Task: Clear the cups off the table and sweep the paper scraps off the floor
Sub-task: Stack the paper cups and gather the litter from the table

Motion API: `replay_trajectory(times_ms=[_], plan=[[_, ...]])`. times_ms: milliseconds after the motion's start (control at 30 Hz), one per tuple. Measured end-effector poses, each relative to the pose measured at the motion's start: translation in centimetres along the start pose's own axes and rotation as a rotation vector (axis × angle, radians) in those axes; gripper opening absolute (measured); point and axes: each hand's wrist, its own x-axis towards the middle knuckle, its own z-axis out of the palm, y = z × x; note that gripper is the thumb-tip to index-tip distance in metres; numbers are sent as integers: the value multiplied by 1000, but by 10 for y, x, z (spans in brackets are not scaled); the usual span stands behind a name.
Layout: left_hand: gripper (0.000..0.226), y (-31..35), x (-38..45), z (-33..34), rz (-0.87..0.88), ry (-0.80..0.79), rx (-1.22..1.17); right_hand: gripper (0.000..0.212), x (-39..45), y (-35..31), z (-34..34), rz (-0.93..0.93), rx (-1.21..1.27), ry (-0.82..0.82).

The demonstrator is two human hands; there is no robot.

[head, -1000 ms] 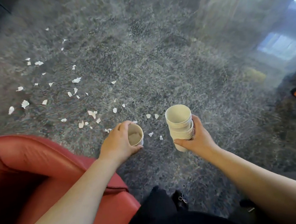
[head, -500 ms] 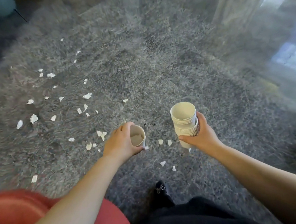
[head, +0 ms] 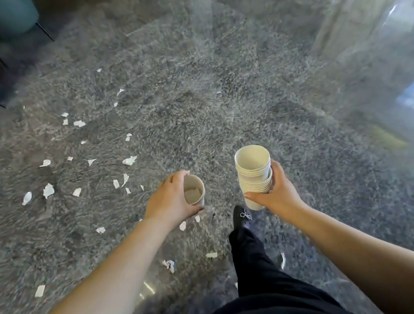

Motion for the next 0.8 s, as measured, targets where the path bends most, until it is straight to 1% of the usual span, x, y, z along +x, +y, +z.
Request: replay_trajectory(times_ms=[100, 267, 367, 433, 600, 800], plan=[[84, 0, 68, -22, -24, 25, -9, 86, 75, -20, -1, -25, 4, -35], [86, 2, 190, -72, -56, 50, 43, 92, 207, -71, -12, -57, -15, -100], [85, 0, 250, -102, -78, 76, 22, 92, 275, -105, -16, -78, -26, -127], [85, 0, 271, -114, -83, 82, 13, 90, 301, -118, -16, -83, -16, -138], [87, -21, 354, -151, -137, 94, -30, 89, 396, -158, 5, -83, -31, -160], [86, -72, 471, -201, -149, 89, -33, 88, 516, -209, 47, -87, -38, -159]])
